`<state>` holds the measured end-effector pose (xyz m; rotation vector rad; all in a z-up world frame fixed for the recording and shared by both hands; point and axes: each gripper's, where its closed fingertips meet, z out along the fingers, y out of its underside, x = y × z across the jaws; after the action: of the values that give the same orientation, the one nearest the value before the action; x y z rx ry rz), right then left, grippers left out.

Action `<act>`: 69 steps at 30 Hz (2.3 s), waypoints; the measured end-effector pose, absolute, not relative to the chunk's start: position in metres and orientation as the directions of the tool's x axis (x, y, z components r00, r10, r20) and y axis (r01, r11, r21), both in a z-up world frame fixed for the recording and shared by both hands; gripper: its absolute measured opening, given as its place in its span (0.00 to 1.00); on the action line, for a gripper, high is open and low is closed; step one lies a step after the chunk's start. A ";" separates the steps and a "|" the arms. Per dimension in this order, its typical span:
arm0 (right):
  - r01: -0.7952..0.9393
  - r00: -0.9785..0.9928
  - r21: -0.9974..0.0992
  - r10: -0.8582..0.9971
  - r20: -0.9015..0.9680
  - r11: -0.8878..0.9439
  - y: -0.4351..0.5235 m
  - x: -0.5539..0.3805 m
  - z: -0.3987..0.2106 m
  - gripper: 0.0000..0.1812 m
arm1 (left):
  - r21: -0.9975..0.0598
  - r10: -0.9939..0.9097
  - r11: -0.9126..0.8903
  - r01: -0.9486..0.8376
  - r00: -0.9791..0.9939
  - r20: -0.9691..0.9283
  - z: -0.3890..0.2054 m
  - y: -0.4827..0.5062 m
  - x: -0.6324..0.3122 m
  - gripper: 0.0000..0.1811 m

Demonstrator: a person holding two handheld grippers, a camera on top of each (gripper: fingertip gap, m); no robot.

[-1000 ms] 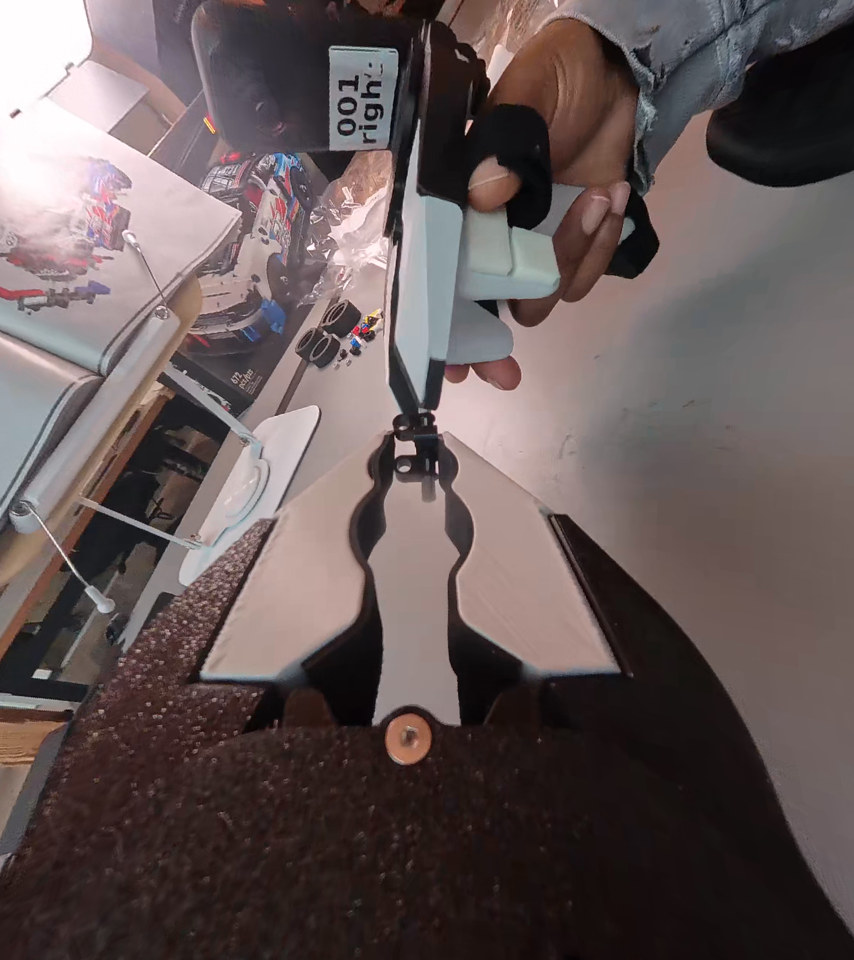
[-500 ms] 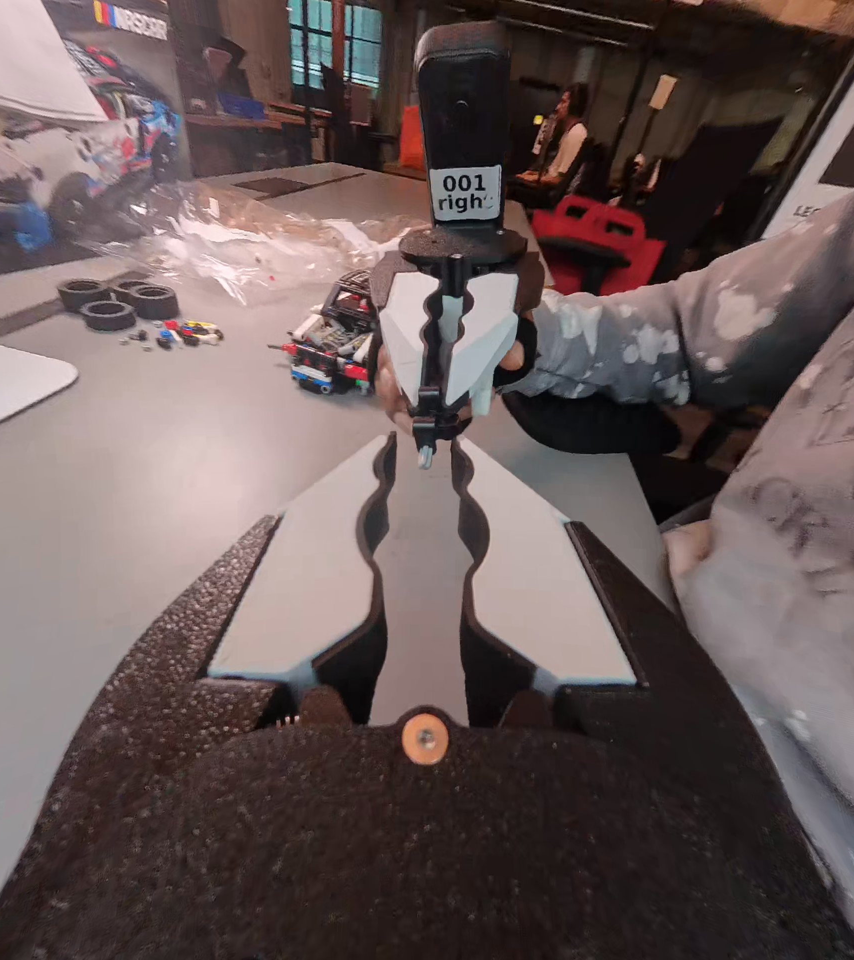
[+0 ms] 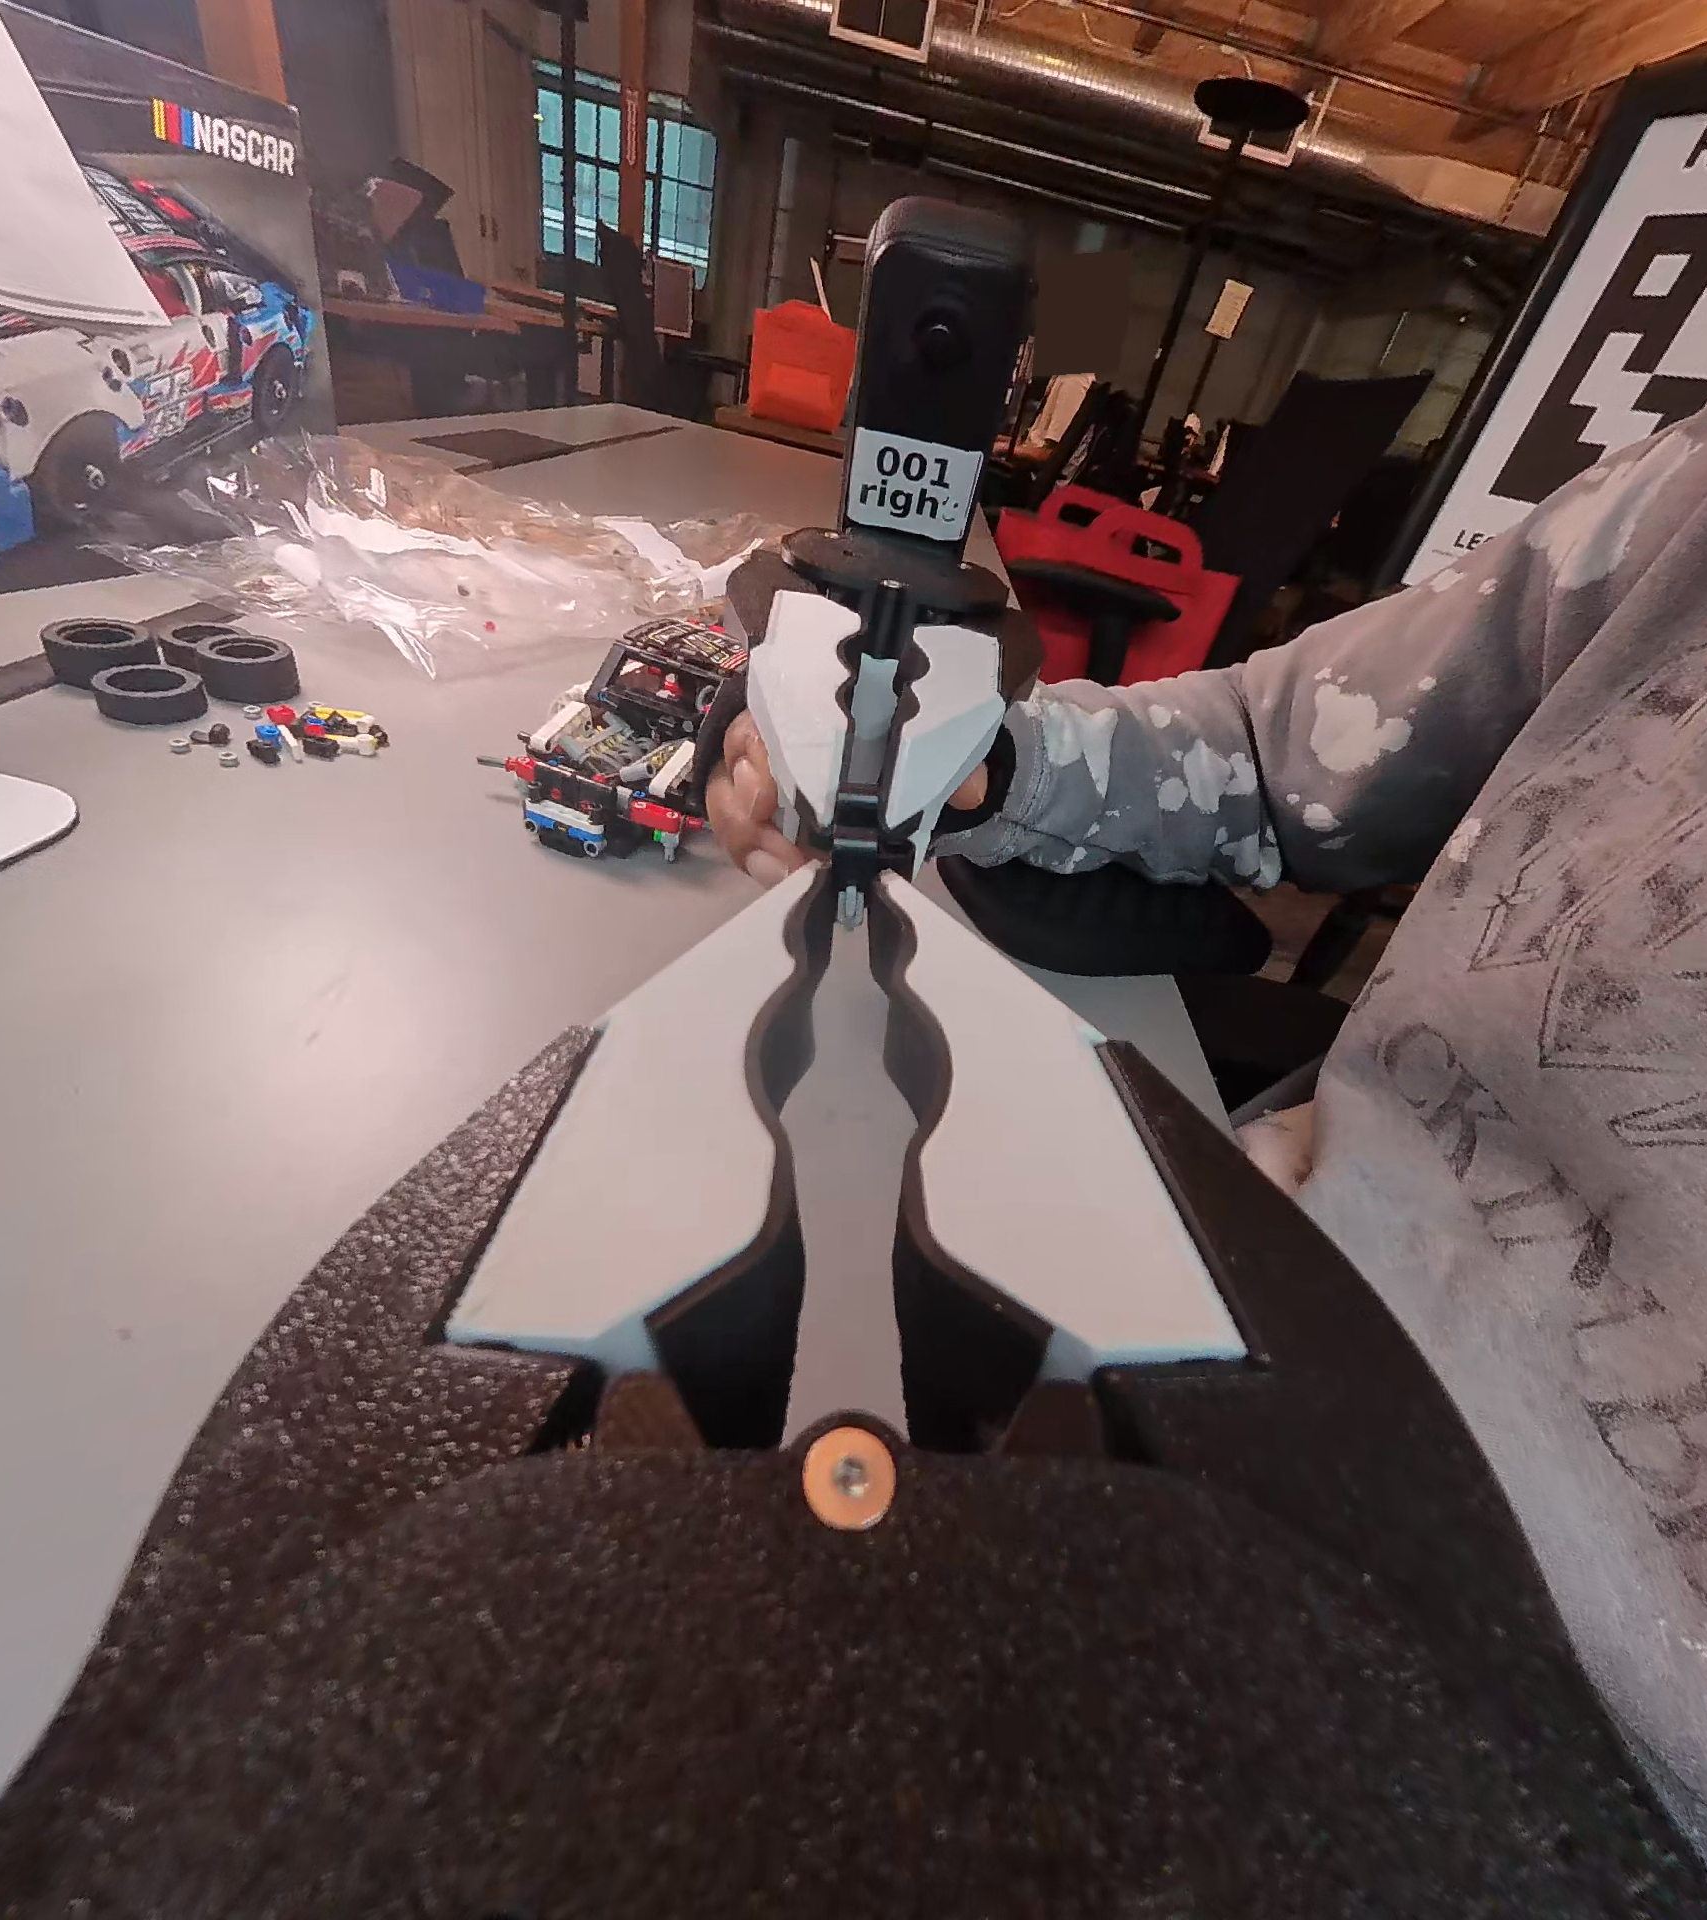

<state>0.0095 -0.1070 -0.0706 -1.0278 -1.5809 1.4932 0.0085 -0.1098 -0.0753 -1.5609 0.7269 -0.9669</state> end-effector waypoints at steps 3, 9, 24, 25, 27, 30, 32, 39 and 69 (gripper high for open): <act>0.062 -0.422 -0.998 0.907 -0.009 0.019 -0.105 0.012 -0.067 0.03 | -0.980 -0.855 -0.190 0.054 0.482 0.192 -0.071 -0.109 0.008 0.02; 0.007 -0.294 -1.000 0.956 -0.018 -0.016 -0.061 0.046 -0.053 0.03 | -0.976 -0.791 -0.153 0.153 0.574 0.214 -0.054 -0.103 -0.048 0.02; 0.175 -0.346 -0.983 0.938 -0.002 0.062 -0.080 0.029 -0.097 0.04 | -0.939 -0.779 -0.252 -0.235 0.625 0.052 -0.131 -0.086 -0.001 0.03; 0.186 -0.348 -0.980 0.938 0.003 0.072 -0.081 0.029 -0.100 0.04 | -0.929 -0.775 -0.257 -0.266 0.631 0.034 -0.137 -0.085 -0.001 0.03; 0.223 -0.355 -0.971 0.935 0.003 0.088 -0.082 0.029 -0.107 0.04 | -0.910 -0.771 -0.265 -0.319 0.637 0.002 -0.147 -0.084 0.000 0.03; 0.292 -0.365 -0.946 0.931 0.027 0.142 -0.086 0.029 -0.124 0.04 | -0.865 -0.768 -0.293 -0.406 0.639 -0.040 -0.165 -0.082 0.000 0.03; 0.325 -0.373 -0.931 0.927 0.037 0.168 -0.088 0.029 -0.133 0.04 | -0.817 -0.771 -0.333 -0.470 0.635 -0.051 -0.182 -0.083 0.001 0.03; 0.343 -0.369 -0.927 0.929 0.013 0.149 -0.091 0.024 -0.141 0.04 | -0.755 -0.784 -0.366 -0.544 0.618 -0.064 -0.201 -0.084 0.004 0.11; 0.180 -0.199 -0.979 0.978 0.053 0.090 -0.030 0.070 -0.069 0.03 | -0.933 -0.787 -0.296 -0.204 0.605 0.118 -0.120 -0.101 -0.019 0.01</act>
<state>0.0696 -0.0297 -0.0694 -1.1937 -1.5288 1.2001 -0.0193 -0.1006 -0.1200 -1.8166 0.8037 -0.7191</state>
